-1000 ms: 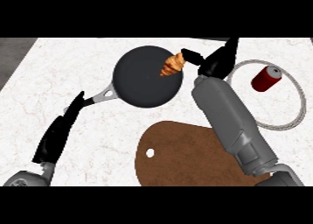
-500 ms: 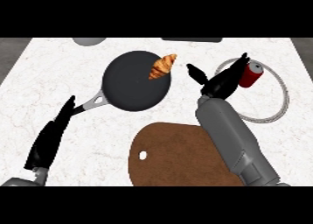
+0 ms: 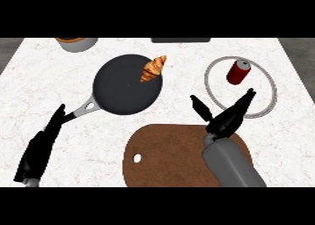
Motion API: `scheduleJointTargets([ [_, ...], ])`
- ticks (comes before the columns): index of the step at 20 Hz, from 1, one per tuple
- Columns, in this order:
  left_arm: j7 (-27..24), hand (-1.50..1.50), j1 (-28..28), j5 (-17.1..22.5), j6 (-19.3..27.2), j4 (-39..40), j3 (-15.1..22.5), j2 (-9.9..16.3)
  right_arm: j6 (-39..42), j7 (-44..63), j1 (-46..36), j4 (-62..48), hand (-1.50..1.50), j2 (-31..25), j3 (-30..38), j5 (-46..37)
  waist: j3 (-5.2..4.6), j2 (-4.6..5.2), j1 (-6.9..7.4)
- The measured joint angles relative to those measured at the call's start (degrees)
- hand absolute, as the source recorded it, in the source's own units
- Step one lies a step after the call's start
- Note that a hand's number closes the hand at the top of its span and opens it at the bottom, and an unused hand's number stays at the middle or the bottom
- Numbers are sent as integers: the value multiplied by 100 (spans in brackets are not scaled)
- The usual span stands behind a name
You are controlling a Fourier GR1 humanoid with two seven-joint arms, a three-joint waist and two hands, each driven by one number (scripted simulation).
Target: Pick the croissant from the cutting board and place it in the pan
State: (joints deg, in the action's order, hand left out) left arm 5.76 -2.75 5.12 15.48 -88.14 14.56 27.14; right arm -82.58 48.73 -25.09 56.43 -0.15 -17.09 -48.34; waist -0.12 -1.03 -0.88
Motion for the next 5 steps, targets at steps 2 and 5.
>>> scheduleJointTargets([
  [2,16,0,-35,1,-2,-44,-53,19,-45,-5,559,474,-150,2,-196,-176,-1,2,-37],
  [5,-80,0,-108,-10,3,-16,-105,-23,-60,-72,1478,1344,-150,7,-431,-466,-3,13,-82],
])
